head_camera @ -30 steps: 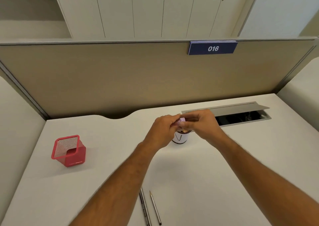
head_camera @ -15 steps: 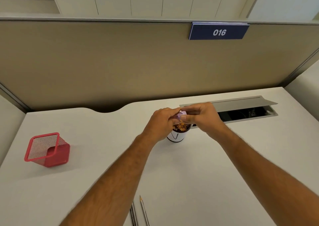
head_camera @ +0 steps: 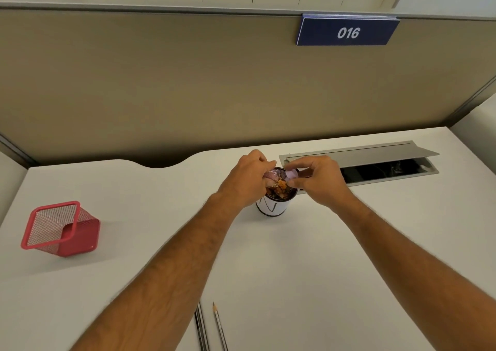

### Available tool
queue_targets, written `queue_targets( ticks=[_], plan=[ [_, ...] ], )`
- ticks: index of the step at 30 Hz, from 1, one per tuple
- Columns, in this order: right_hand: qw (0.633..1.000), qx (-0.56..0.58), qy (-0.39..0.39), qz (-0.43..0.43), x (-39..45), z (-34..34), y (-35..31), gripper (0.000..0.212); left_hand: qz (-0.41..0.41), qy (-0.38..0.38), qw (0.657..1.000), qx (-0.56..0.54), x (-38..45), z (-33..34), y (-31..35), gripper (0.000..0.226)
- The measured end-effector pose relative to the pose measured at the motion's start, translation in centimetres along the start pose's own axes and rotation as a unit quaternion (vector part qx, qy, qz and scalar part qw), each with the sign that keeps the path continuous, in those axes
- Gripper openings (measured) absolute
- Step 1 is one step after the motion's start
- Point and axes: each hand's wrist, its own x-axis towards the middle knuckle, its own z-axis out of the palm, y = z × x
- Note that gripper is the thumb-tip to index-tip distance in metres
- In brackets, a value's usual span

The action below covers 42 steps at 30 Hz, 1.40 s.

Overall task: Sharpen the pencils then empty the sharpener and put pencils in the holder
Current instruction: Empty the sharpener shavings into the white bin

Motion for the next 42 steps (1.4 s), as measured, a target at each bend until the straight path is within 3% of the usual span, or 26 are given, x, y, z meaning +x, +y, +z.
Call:
queue_targets(
  ticks=[5, 10, 14, 17, 19, 20, 24, 27, 30, 33, 42],
  plan=[
    [0.995, -0.077, 0.015, -0.053, 0.0, 0.3, -0.1, 0.021, 0.030, -0.042, 0.997, 0.060, 0.5, -0.4, 0.8, 0.056],
    [0.992, -0.095, 0.027, -0.074, -0.4, 0.6, 0.3, 0.034, -0.016, 0.005, 0.996, -0.092, 0.8, -0.6, 0.7, 0.081],
    [0.989, -0.115, 0.034, -0.083, -0.6, 0.8, 0.7, 0.024, -0.023, 0.039, 0.991, -0.126, 0.8, -0.3, 0.4, 0.063],
    [0.994, -0.085, 0.037, -0.053, -0.8, 1.1, 0.8, 0.053, -0.017, 0.063, 0.990, -0.122, 0.8, -0.1, 0.2, 0.040],
    [0.996, -0.052, 0.049, -0.050, -1.0, 1.3, 0.7, 0.079, -0.027, 0.067, 0.988, -0.137, 0.9, 0.0, 0.1, 0.045],
    [0.996, -0.045, 0.054, -0.054, -1.1, 1.3, 0.7, 0.081, -0.034, 0.068, 0.985, -0.152, 1.0, 0.1, 0.0, 0.054],
    [0.983, -0.138, 0.059, -0.108, -1.0, 1.4, 0.8, 0.024, -0.039, 0.068, 0.982, -0.175, 0.9, 0.2, -0.1, 0.069],
    [0.989, -0.069, 0.087, -0.096, -0.9, 1.6, 1.1, 0.030, -0.033, 0.071, 0.979, -0.189, 0.5, -0.1, -0.1, 0.058],
    [0.995, 0.055, 0.079, -0.024, -0.8, 1.3, 1.2, 0.037, -0.052, 0.081, 0.969, -0.226, -0.1, -0.3, 0.0, 0.036],
    [0.984, 0.160, 0.075, 0.011, -1.1, 0.9, 1.6, 0.038, -0.083, 0.092, 0.955, -0.268, -0.7, -0.1, 0.0, 0.029],
    [0.971, 0.222, 0.081, -0.020, -1.8, 0.4, 1.8, 0.035, -0.107, 0.094, 0.932, -0.335, -1.5, 0.5, -0.4, 0.028]
  ],
)
